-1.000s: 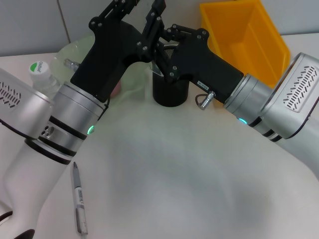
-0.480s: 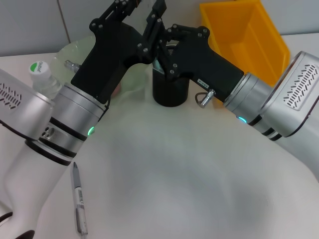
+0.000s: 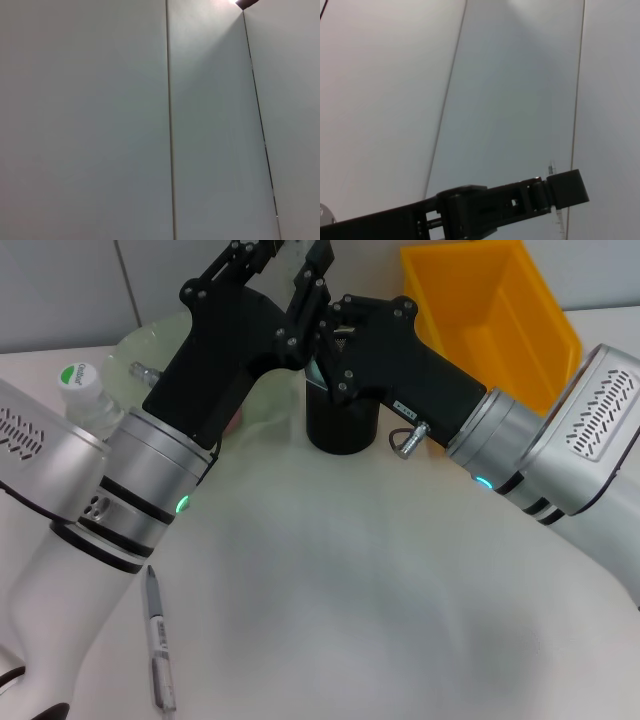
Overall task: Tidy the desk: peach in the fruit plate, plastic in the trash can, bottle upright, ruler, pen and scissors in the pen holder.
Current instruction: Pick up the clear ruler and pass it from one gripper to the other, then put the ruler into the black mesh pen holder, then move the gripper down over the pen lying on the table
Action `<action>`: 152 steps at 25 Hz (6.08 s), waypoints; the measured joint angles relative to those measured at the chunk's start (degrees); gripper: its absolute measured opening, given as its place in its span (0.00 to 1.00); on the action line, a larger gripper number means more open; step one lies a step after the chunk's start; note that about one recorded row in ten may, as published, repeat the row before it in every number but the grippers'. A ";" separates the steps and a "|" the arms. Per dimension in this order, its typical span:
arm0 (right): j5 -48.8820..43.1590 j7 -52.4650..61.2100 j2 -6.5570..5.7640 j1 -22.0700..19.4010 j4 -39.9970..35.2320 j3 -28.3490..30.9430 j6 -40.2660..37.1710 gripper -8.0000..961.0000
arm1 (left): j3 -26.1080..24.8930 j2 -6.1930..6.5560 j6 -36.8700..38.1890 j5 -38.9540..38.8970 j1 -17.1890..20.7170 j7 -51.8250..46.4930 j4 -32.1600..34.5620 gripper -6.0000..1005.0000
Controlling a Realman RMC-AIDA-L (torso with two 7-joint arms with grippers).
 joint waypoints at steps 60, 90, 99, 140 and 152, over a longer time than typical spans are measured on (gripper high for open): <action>0.09 0.05 0.00 3.52 0.54 17.93 22.60 0.01 | -13.15 1.24 0.76 19.85 8.35 -22.04 -0.84 0.81; 0.47 -0.24 0.00 4.46 0.80 19.42 26.64 0.01 | -48.33 9.13 11.85 87.14 10.12 -70.27 2.70 0.80; 0.46 -0.22 0.00 5.03 0.81 19.42 27.97 0.01 | -65.30 5.20 23.06 102.95 11.62 -77.52 8.19 0.80; -0.07 0.34 0.00 3.01 2.30 20.49 26.24 0.50 | -68.44 3.71 26.11 107.63 12.28 -79.37 10.56 0.80; -0.05 0.87 0.00 1.93 2.23 20.80 23.12 0.79 | -68.43 3.86 26.20 108.13 12.31 -79.25 10.56 0.80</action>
